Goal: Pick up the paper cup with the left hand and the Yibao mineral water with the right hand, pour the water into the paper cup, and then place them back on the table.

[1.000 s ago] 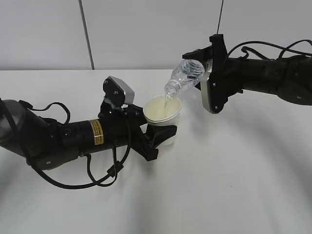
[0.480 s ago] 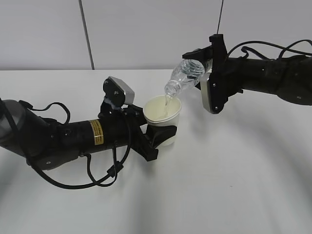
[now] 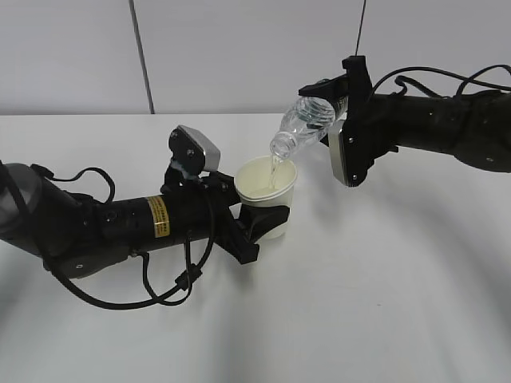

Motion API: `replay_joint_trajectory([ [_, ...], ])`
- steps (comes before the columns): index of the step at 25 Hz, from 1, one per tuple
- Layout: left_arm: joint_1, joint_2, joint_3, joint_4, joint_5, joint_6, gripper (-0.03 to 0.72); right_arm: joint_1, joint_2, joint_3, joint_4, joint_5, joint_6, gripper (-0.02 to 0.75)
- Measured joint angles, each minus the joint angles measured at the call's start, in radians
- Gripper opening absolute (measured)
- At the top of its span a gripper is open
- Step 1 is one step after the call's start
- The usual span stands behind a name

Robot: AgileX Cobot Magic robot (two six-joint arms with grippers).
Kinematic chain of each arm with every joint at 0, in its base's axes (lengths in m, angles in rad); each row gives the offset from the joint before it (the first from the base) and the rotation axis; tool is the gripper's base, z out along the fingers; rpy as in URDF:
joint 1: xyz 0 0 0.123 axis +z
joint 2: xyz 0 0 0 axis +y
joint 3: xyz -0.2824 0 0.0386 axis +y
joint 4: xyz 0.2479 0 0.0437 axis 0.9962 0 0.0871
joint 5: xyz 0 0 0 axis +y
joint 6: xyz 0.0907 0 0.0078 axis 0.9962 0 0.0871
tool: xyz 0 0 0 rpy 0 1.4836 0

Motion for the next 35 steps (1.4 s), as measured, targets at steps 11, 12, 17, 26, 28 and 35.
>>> replay_joint_trajectory([
  [11, 0.000, 0.000, 0.000, 0.000, 0.002, 0.000, 0.412, 0.000, 0.000, 0.000, 0.004, 0.000, -0.005, 0.501],
  [12, 0.000, 0.000, 0.000, 0.000, 0.003, 0.000, 0.412, 0.000, 0.000, 0.000, 0.004, 0.000, -0.008, 0.501],
  [17, 0.000, 0.000, 0.000, 0.000, 0.005, 0.000, 0.412, 0.000, 0.000, 0.000, 0.006, 0.000, -0.024, 0.501],
  [26, 0.000, 0.000, 0.000, 0.001, 0.005, 0.000, 0.412, 0.000, 0.000, 0.000, 0.006, 0.000, -0.029, 0.501],
  [28, 0.000, 0.000, 0.000, 0.001, 0.005, 0.000, 0.412, 0.000, 0.000, 0.000, 0.006, 0.000, -0.031, 0.501],
  [35, 0.000, 0.000, 0.000, 0.001, 0.005, 0.000, 0.412, 0.000, 0.000, 0.000, 0.030, 0.000, -0.031, 0.501],
])
